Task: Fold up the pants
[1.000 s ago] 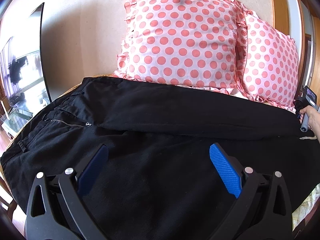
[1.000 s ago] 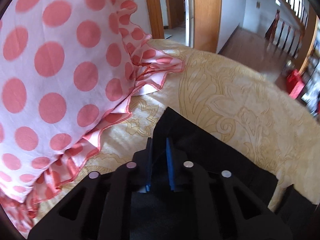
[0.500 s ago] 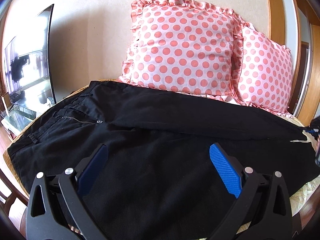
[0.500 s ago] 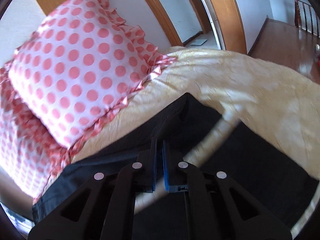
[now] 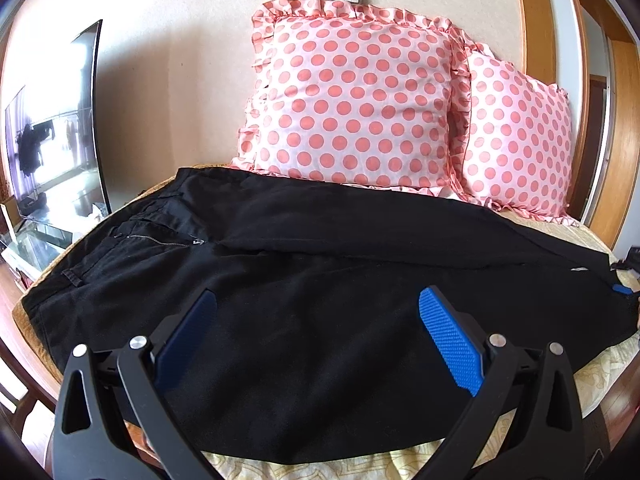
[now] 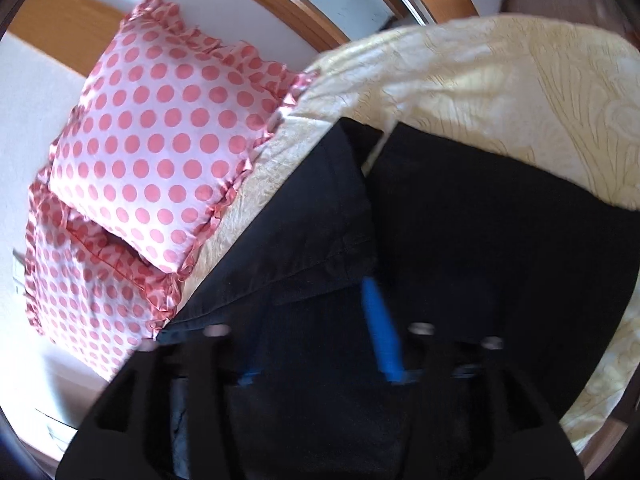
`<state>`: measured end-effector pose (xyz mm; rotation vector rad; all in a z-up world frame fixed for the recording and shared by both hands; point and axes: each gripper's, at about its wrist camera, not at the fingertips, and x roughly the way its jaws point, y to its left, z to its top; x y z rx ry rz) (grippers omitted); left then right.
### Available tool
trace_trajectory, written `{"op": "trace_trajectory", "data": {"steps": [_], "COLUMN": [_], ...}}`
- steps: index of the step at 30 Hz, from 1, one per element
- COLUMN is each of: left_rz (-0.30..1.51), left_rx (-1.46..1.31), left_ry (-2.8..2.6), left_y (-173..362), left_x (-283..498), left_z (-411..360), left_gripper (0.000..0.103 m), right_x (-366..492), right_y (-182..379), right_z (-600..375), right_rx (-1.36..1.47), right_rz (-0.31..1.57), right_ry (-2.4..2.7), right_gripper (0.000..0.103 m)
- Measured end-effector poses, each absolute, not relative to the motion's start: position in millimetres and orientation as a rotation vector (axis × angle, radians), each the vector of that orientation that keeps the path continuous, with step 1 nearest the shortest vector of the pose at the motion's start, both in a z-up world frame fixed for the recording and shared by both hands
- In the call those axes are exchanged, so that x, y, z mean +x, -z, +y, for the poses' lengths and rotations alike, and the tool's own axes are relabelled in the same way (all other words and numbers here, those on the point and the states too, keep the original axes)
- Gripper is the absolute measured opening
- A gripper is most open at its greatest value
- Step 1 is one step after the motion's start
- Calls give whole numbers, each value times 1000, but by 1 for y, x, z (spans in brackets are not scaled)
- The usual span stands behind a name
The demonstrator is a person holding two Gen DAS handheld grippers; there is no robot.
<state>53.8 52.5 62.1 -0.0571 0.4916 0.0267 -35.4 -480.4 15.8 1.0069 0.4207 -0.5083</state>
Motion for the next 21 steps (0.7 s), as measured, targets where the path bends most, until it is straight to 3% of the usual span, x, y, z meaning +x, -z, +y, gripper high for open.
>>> {"op": "trace_trajectory", "data": {"steps": [5,11,18,21], "left_rz": [501,510,526,544], "left_rx": [-66,-78,-106,-121], "left_ry": [-34,-26,-35,-26], "left_y": [-59,-57,-53,-51], "left_x": [56,59,68,73], "left_z": [57,57,63,63], "left_gripper": [101,101,101,101], "right_x": [-35,-25,-18,-11], "right_y": [-12,-10,-9,-9], "right_z": [-476,-482,-482,-486], "right_rx": [1070,1115,1133,1119], "right_rz": [401,348,302,286], "right_ry": [473,482,446,472], "right_gripper": [58,48,45,36]}}
